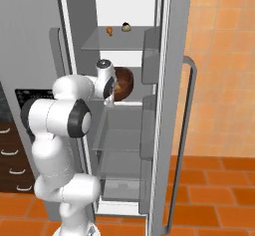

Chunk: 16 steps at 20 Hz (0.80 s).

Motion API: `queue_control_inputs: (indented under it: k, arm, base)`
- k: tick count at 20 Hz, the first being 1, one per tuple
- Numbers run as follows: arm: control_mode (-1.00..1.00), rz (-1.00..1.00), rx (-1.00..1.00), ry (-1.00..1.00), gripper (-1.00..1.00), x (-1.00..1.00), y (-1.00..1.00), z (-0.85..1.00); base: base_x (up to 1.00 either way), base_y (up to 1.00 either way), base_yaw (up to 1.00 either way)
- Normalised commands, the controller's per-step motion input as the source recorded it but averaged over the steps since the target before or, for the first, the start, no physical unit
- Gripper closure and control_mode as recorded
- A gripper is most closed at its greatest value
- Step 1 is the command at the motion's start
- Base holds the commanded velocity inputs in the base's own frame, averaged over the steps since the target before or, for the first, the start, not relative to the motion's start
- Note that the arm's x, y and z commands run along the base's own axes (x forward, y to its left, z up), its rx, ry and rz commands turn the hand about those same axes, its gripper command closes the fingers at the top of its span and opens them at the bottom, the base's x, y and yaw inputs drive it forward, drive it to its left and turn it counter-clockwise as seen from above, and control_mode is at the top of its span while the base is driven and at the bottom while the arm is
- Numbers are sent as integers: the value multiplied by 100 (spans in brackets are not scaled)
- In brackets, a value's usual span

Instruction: Pick the chicken drumstick and carrot from their plates and place them in the bowl. Then put the bowl in the fridge.

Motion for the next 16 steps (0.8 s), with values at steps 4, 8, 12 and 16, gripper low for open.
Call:
queue_control_inputs:
  k: [4,8,12,16]
  arm:
    - [-100,0,1,0,100,81,-6,-2]
    - [-100,8,0,1,100,44,-2,-23]
    - [-100,8,2,0,100,58,0,-16]
    - [-100,5,0,0,100,47,0,-24]
  base:
    - [0,0,0]
    - [0,0,0]
    - [0,0,0]
    - [0,0,0]
